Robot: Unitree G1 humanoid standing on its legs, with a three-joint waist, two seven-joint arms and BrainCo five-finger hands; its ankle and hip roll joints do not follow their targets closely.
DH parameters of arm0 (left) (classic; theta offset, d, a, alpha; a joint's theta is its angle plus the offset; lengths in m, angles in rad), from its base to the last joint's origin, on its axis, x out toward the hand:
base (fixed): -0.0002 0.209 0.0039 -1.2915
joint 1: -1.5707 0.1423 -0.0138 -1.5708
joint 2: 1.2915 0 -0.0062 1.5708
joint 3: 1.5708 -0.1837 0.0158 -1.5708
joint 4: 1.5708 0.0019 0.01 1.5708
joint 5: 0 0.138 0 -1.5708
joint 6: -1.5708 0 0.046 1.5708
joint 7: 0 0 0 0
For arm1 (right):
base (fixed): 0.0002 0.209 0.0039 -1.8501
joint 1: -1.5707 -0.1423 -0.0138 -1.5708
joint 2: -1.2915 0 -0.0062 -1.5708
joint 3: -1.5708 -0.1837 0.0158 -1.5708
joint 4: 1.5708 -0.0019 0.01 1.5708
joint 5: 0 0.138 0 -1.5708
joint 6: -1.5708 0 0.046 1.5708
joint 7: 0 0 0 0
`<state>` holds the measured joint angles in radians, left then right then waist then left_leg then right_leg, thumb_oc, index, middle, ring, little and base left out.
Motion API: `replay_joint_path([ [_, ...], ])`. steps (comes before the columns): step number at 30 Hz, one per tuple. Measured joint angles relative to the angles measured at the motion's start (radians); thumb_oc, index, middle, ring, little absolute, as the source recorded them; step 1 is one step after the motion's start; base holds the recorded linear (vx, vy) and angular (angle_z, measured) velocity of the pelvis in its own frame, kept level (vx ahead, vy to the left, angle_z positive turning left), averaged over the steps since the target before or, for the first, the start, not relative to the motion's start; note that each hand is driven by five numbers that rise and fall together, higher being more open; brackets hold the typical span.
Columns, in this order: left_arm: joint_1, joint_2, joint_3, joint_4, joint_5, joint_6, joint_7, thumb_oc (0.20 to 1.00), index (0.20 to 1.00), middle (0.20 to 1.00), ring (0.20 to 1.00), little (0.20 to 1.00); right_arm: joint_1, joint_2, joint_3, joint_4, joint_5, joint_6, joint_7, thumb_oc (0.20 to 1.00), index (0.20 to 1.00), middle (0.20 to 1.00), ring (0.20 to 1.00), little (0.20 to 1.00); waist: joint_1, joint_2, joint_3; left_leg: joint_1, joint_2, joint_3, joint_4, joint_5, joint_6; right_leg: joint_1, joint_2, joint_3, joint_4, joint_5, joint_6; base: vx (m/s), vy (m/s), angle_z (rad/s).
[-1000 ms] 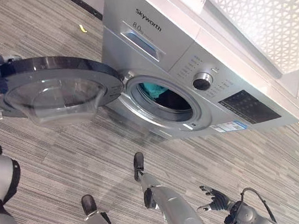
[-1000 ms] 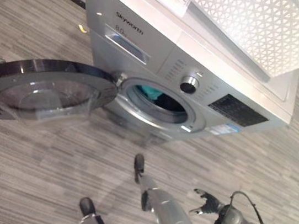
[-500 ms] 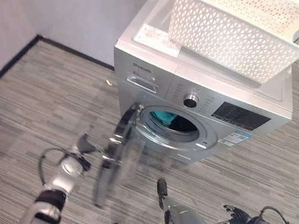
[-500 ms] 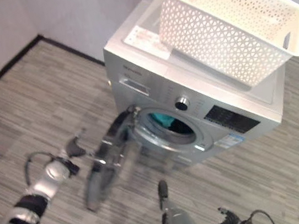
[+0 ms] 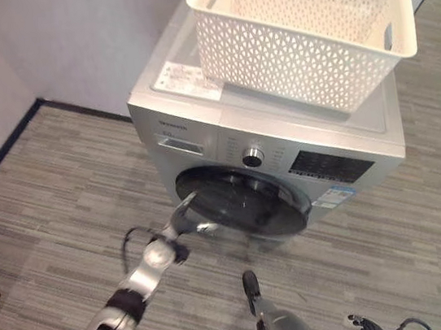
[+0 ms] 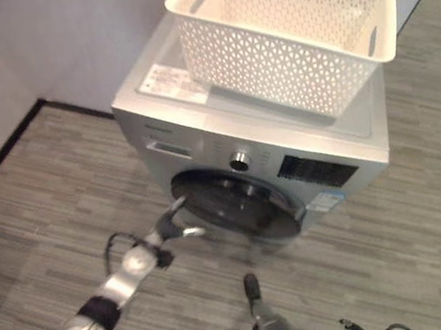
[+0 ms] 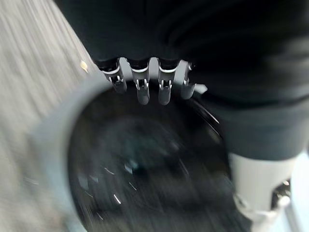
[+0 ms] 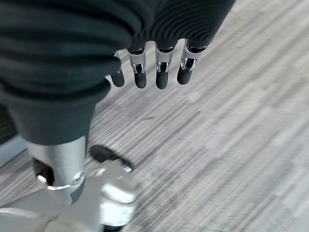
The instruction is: Grab the laundry basket,head to the washer,open it,put in the laundry and shut it.
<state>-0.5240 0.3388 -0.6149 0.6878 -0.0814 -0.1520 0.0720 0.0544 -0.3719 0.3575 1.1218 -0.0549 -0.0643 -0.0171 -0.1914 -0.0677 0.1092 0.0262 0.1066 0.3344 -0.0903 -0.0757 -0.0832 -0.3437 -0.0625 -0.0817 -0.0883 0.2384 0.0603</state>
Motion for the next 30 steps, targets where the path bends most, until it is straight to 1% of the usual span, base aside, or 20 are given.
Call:
replay_joint_path([
  [2, -0.025, -0.031, -0.032, -0.015, -0.001, -0.011, -0.001, 1.0, 1.0, 1.0, 1.0, 1.0, -0.006, 0.005, 0.001, 0.0, 0.0, 0.0, -0.003, 1.0, 1.0, 1.0, 1.0, 1.0, -0.005, 0.001, 0.001, 0.0, 0.009, 0.004, 0.0, 0.0, 0.0, -0.004, 0.013, 0.005, 0.001, 0.001, -0.007, 0.02, -0.038, -0.18],
  [3, -0.017, -0.029, -0.038, -0.075, -0.022, -0.021, -0.001, 1.0, 1.0, 1.0, 1.0, 1.0, -0.01, 0.007, 0.005, 0.0, 0.0, 0.0, -0.004, 1.0, 1.0, 1.0, 1.0, 1.0, -0.009, 0.003, 0.002, 0.005, 0.018, 0.008, 0.0, 0.0, 0.0, -0.003, 0.027, 0.012, 0.002, 0.0, -0.016, 0.02, -0.04, -0.22],
  [6, 0.032, -0.029, 0.005, -0.121, -0.077, -0.052, -0.002, 1.0, 1.0, 1.0, 1.0, 1.0, -0.011, 0.007, 0.02, -0.012, 0.0, -0.001, -0.005, 1.0, 1.0, 1.0, 1.0, 1.0, -0.002, 0.009, 0.004, 0.009, 0.029, 0.008, 0.004, 0.0, 0.0, 0.002, 0.042, 0.013, 0.002, 0.004, -0.035, 0.0, -0.021, -0.08],
  [8, 0.047, -0.023, 0.015, -0.12, -0.078, -0.055, -0.001, 1.0, 1.0, 1.0, 1.0, 1.0, -0.014, 0.007, 0.019, -0.013, 0.001, -0.002, -0.006, 1.0, 1.0, 1.0, 1.0, 1.0, 0.014, 0.014, 0.006, 0.009, 0.033, 0.006, 0.004, 0.001, -0.002, 0.003, 0.045, 0.011, 0.002, 0.007, -0.04, 0.01, -0.011, 0.02],
  [9, 0.081, -0.014, 0.042, -0.133, -0.078, -0.06, -0.002, 1.0, 1.0, 1.0, 1.0, 1.0, -0.024, 0.01, 0.017, -0.011, 0.002, -0.001, -0.01, 1.0, 1.0, 1.0, 1.0, 1.0, 0.022, 0.02, 0.01, 0.013, 0.04, 0.001, 0.004, 0.001, -0.002, 0.01, 0.045, 0.003, 0.002, 0.004, -0.042, 0.02, -0.018, 0.23],
  [10, 0.148, -0.016, 0.098, -0.159, -0.087, -0.067, 0.005, 1.0, 1.0, 1.0, 1.0, 1.0, -0.027, 0.013, 0.017, -0.005, 0.002, -0.002, -0.026, 1.0, 1.0, 1.0, 1.0, 1.0, 0.026, 0.034, 0.02, 0.028, 0.042, -0.012, 0.003, 0.003, -0.004, 0.036, 0.044, -0.014, 0.001, -0.003, -0.041, 0.03, -0.024, 0.32],
  [12, 0.218, -0.016, 0.133, -0.159, -0.118, -0.073, 0.007, 1.0, 1.0, 1.0, 1.0, 1.0, -0.028, 0.02, 0.017, 0.002, 0.002, -0.003, -0.028, 1.0, 1.0, 1.0, 1.0, 1.0, 0.05, 0.047, 0.027, 0.042, 0.05, -0.025, 0.001, 0.002, -0.005, 0.062, 0.042, -0.024, 0.0, -0.021, -0.037, 0.03, -0.02, 0.37],
  [13, 0.291, -0.006, 0.174, -0.167, -0.119, -0.087, 0.005, 1.0, 1.0, 1.0, 1.0, 1.0, -0.032, 0.026, 0.012, 0.002, 0.003, -0.006, -0.031, 1.0, 1.0, 1.0, 1.0, 1.0, 0.063, 0.059, 0.033, 0.044, 0.055, -0.04, 0.0, -0.007, 0.002, 0.076, 0.037, -0.045, -0.003, -0.03, -0.039, 0.05, -0.01, 0.43],
  [15, 0.373, 0.024, 0.203, -0.167, -0.139, -0.099, 0.005, 1.0, 1.0, 1.0, 1.0, 1.0, -0.031, 0.04, -0.007, 0.006, 0.004, -0.007, -0.036, 1.0, 1.0, 1.0, 1.0, 1.0, 0.077, 0.061, 0.035, 0.044, 0.054, -0.067, 0.001, -0.005, -0.001, 0.085, 0.029, -0.066, -0.006, -0.031, -0.039, 0.05, -0.001, 0.39],
  [16, 0.417, 0.048, 0.212, -0.162, -0.142, -0.102, 0.005, 1.0, 1.0, 1.0, 1.0, 1.0, -0.031, 0.048, -0.02, 0.005, 0.005, -0.009, -0.038, 1.0, 1.0, 1.0, 1.0, 1.0, 0.093, 0.062, 0.035, 0.048, 0.054, -0.074, 0.001, -0.004, -0.001, 0.092, 0.027, -0.069, -0.005, -0.031, -0.039, 0.05, 0.018, 0.17],
  [17, 0.507, 0.071, 0.251, -0.127, -0.142, -0.106, 0.003, 1.0, 1.0, 1.0, 1.0, 1.0, -0.027, 0.059, -0.052, 0.008, 0.012, -0.015, -0.045, 1.0, 1.0, 1.0, 1.0, 1.0, 0.114, 0.063, 0.035, 0.07, 0.055, -0.076, 0.003, -0.005, 0.0, 0.116, 0.027, -0.069, -0.007, -0.034, -0.039, 0.02, 0.018, 0.06],
  [19, 0.6, 0.068, 0.31, -0.062, -0.146, -0.107, -0.002, 1.0, 1.0, 1.0, 1.0, 1.0, -0.024, 0.07, -0.093, 0.025, 0.023, -0.023, -0.048, 1.0, 1.0, 1.0, 1.0, 1.0, 0.13, 0.064, 0.036, 0.098, 0.056, -0.078, 0.005, -0.006, 0.001, 0.145, 0.026, -0.072, -0.008, -0.041, -0.035, 0.0, 0.037, 0.06],
  [20, 0.627, 0.072, 0.317, -0.037, -0.146, -0.104, -0.002, 1.0, 1.0, 1.0, 1.0, 1.0, -0.021, 0.072, -0.099, 0.029, 0.031, -0.025, -0.049, 1.0, 1.0, 1.0, 1.0, 1.0, 0.135, 0.063, 0.036, 0.099, 0.053, -0.081, 0.009, -0.007, 0.001, 0.149, 0.023, -0.074, -0.007, -0.042, -0.033, 0.0, 0.071, 0.09],
  [21, 0.666, 0.076, 0.32, -0.013, -0.143, -0.11, -0.005, 1.0, 1.0, 1.0, 1.0, 1.0, -0.019, 0.075, -0.104, 0.038, 0.041, -0.028, -0.049, 1.0, 1.0, 1.0, 1.0, 1.0, 0.154, 0.059, 0.036, 0.095, 0.046, -0.082, 0.02, -0.013, 0.008, 0.15, 0.016, -0.074, -0.007, -0.042, -0.032, 0.0, 0.053, 0.03],
  [23, 0.681, 0.062, 0.318, 0.056, -0.132, -0.11, -0.008, 1.0, 1.0, 1.0, 1.0, 1.0, -0.018, 0.085, -0.122, 0.055, 0.042, -0.029, -0.051, 1.0, 1.0, 1.0, 1.0, 1.0, 0.156, 0.057, 0.035, 0.102, 0.036, -0.081, 0.037, -0.015, 0.008, 0.161, 0.009, -0.065, -0.007, -0.04, -0.028, -0.02, 0.039, -0.07],
  [24, 0.683, 0.055, 0.317, 0.083, -0.127, -0.107, -0.009, 1.0, 1.0, 1.0, 1.0, 1.0, -0.017, 0.088, -0.122, 0.061, 0.042, -0.029, -0.051, 1.0, 1.0, 1.0, 1.0, 1.0, 0.156, 0.054, 0.036, 0.105, 0.035, -0.079, 0.05, -0.021, 0.014, 0.168, 0.005, -0.061, -0.008, -0.039, -0.026, -0.01, 0.092, -0.12],
  [26, 0.672, -0.001, 0.342, 0.195, -0.093, -0.109, -0.003, 1.0, 1.0, 1.0, 1.0, 1.0, -0.012, 0.103, -0.122, 0.094, 0.042, -0.028, -0.051, 1.0, 1.0, 1.0, 1.0, 1.0, 0.157, 0.053, 0.035, 0.129, 0.018, -0.075, 0.065, -0.03, 0.027, 0.193, -0.003, -0.046, -0.008, -0.039, -0.022, 0.0, 0.075, -0.15],
  [28, 0.655, -0.041, 0.356, 0.271, -0.068, -0.104, 0.01, 1.0, 1.0, 1.0, 1.0, 1.0, -0.013, 0.112, -0.122, 0.115, 0.042, -0.028, -0.055, 1.0, 1.0, 1.0, 1.0, 1.0, 0.158, 0.051, 0.033, 0.148, 0.013, -0.069, 0.062, -0.039, 0.037, 0.204, -0.007, -0.035, -0.008, -0.038, -0.02, 0.03, 0.052, -0.17],
  [29, 0.648, -0.062, 0.358, 0.313, -0.054, -0.105, 0.017, 1.0, 1.0, 1.0, 1.0, 1.0, -0.011, 0.121, -0.122, 0.13, 0.042, -0.026, -0.059, 1.0, 1.0, 1.0, 1.0, 1.0, 0.155, 0.045, 0.023, 0.155, 0.012, -0.062, 0.047, -0.046, 0.041, 0.204, -0.01, -0.035, -0.007, -0.039, -0.018, 0.03, 0.044, -0.14],
  [30, 0.631, -0.076, 0.361, 0.351, -0.047, -0.1, 0.029, 1.0, 1.0, 1.0, 1.0, 1.0, -0.012, 0.126, -0.121, 0.143, 0.041, -0.022, -0.062, 1.0, 1.0, 1.0, 1.0, 1.0, 0.159, 0.043, 0.018, 0.157, 0.013, -0.059, 0.044, -0.047, 0.042, 0.207, -0.013, -0.041, -0.008, -0.045, -0.01, 0.03, 0.031, -0.07],
])
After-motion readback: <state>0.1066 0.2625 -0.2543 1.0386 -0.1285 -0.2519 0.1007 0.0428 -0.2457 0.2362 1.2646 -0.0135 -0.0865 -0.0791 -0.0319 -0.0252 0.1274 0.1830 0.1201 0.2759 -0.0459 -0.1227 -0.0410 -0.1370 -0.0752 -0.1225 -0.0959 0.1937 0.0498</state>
